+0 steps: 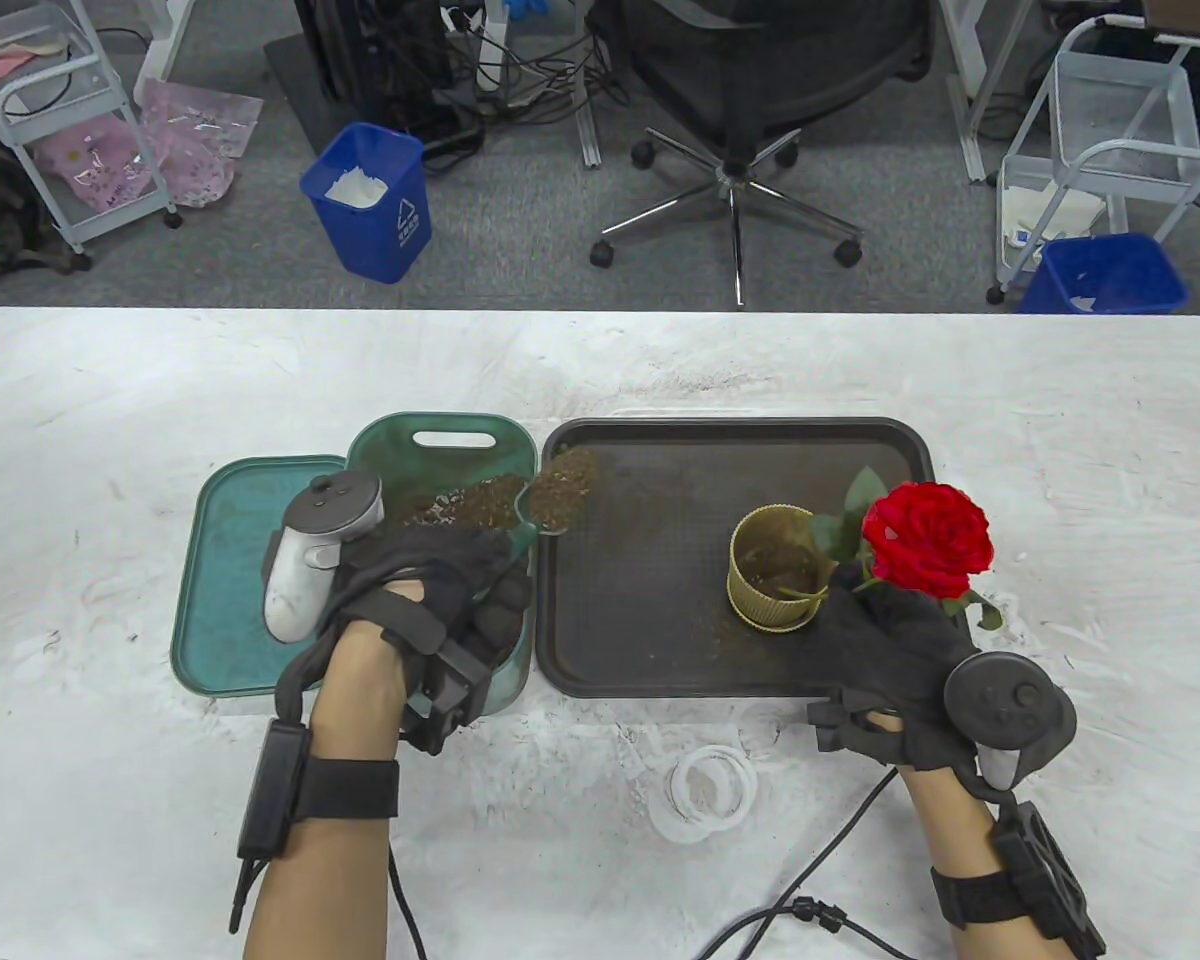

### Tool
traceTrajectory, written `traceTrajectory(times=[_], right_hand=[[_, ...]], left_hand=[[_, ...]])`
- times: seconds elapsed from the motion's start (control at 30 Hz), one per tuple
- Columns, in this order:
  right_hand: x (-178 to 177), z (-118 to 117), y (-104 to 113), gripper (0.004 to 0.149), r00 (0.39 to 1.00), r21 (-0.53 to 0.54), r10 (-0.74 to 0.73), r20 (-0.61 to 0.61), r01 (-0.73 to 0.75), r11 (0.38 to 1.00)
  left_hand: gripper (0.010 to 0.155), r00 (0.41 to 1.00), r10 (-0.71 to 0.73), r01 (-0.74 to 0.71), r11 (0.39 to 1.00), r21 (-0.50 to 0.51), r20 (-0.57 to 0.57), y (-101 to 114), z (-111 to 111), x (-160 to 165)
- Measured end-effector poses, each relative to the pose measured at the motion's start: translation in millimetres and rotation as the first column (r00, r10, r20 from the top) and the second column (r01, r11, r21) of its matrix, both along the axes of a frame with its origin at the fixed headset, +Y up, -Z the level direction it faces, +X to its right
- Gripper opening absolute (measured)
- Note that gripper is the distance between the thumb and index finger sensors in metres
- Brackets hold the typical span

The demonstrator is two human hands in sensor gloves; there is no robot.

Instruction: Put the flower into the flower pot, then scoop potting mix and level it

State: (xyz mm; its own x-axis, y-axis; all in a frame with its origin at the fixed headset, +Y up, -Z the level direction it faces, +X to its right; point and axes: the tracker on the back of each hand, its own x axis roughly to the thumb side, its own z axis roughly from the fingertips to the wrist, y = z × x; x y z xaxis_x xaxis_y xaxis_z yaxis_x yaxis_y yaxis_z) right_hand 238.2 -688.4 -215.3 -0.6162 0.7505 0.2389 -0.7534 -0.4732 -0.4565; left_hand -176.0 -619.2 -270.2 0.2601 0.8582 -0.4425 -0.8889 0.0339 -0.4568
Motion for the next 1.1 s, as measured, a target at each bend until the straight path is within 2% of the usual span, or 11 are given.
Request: traceTrajectory(times=[0.17,0.4,0.57,0.73,0.87,1.0,1.1], right_hand=[[-0.3,0.0,-0.1,0.037,1.000,0.002,0.005,-0.001,-0.005,1.000],[0.0,-0.2,-0.4,0.037,1.000,0.000,0.000,-0.001,0.000,1.000],[0.6,-0.2,-0.3,0.037,1.000,-0.002,-0.001,0.002,0.001,1.000],[0.8,-0.3,-0.1,0.037,1.000,-0.002,-0.001,0.000,0.001,1.000],[1.0,-0.4,-0.2,0.037,1.000,-0.002,-0.001,0.000,0.001,1.000],[0.9,-0.3,-0.3,0.037,1.000,0.000,0.003,0.001,-0.003,1.000],[0.9,-0.3,-0.3,0.037,1.000,0.000,0.003,0.002,-0.003,1.000]], left_hand=[[0.058,0.996,0.048,-0.050,0.999,0.020,0.075,-7.2,0.0,43.3],[0.058,0.980,0.077,-0.081,0.997,0.017,0.183,-39.5,-0.4,108.3],[0.058,0.979,0.040,-0.041,0.999,0.005,0.202,-61.0,-5.0,134.3],[0.058,0.985,-0.070,0.057,0.995,0.086,0.160,-73.4,-4.7,150.2],[0.058,0.977,-0.181,0.160,0.970,0.183,0.110,-69.3,-4.0,158.5],[0.058,0.949,-0.314,0.293,0.910,0.294,0.026,-57.9,-1.9,168.4],[0.057,0.906,-0.424,0.397,0.835,0.382,-0.014,-48.9,0.6,177.7]])
